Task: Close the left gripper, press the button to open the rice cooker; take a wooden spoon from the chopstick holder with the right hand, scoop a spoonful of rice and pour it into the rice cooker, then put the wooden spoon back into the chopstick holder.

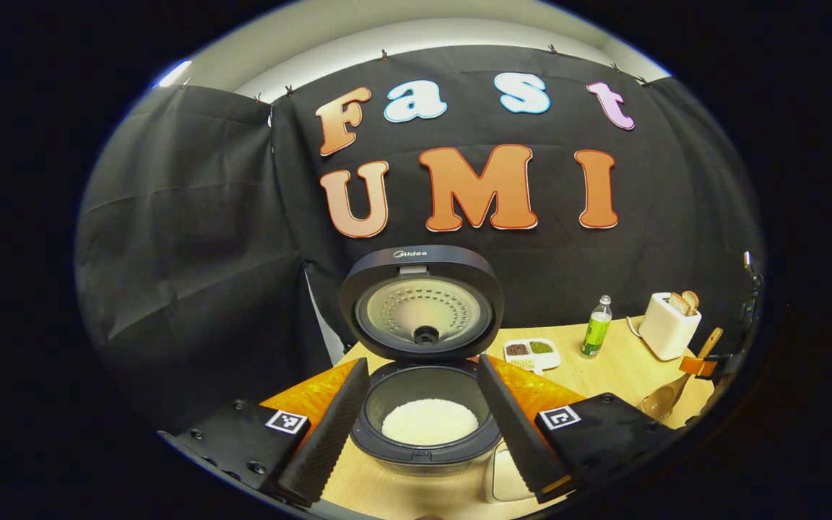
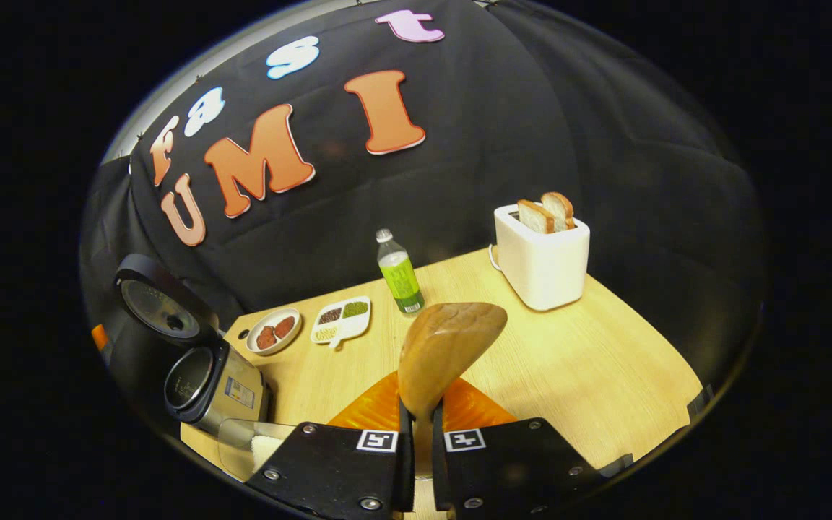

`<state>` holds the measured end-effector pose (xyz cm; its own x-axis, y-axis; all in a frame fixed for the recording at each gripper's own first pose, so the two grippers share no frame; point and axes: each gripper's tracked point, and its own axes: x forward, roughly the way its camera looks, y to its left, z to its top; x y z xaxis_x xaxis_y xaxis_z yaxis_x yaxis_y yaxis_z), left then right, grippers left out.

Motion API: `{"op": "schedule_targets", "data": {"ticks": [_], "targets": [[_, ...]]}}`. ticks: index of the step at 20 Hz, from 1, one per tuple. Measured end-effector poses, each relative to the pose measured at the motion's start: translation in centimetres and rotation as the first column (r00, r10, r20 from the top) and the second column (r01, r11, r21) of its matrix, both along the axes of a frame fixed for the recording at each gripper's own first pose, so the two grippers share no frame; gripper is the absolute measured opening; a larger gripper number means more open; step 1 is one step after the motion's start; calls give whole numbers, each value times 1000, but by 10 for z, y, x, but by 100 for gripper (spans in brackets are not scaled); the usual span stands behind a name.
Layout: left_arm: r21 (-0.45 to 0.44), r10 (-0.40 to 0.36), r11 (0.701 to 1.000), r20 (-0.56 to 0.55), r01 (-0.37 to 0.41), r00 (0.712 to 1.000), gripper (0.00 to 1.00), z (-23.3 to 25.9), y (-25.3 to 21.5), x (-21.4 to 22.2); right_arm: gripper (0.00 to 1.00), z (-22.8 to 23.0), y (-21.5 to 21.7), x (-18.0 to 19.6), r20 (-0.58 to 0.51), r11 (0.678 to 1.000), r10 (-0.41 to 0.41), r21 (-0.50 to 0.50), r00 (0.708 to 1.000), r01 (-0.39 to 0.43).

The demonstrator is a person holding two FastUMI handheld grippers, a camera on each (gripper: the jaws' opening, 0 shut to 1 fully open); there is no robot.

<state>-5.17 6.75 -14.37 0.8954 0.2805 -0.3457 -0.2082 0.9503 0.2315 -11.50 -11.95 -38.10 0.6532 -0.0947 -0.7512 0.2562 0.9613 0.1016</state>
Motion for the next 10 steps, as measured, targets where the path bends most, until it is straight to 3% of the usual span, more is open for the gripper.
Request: {"op": "schedule_targets", "data": {"ticks": [5, 10], "targets": [[8, -5, 1000, 6, 5, 1000, 100, 11, 1, 8, 9, -23, -1, -13, -43, 999, -25, 23, 999, 26], [-47, 13, 999, 20, -12, 1000, 100, 26, 10, 30, 11, -31, -13, -29, -118, 998, -52, 21, 992, 55]]}}
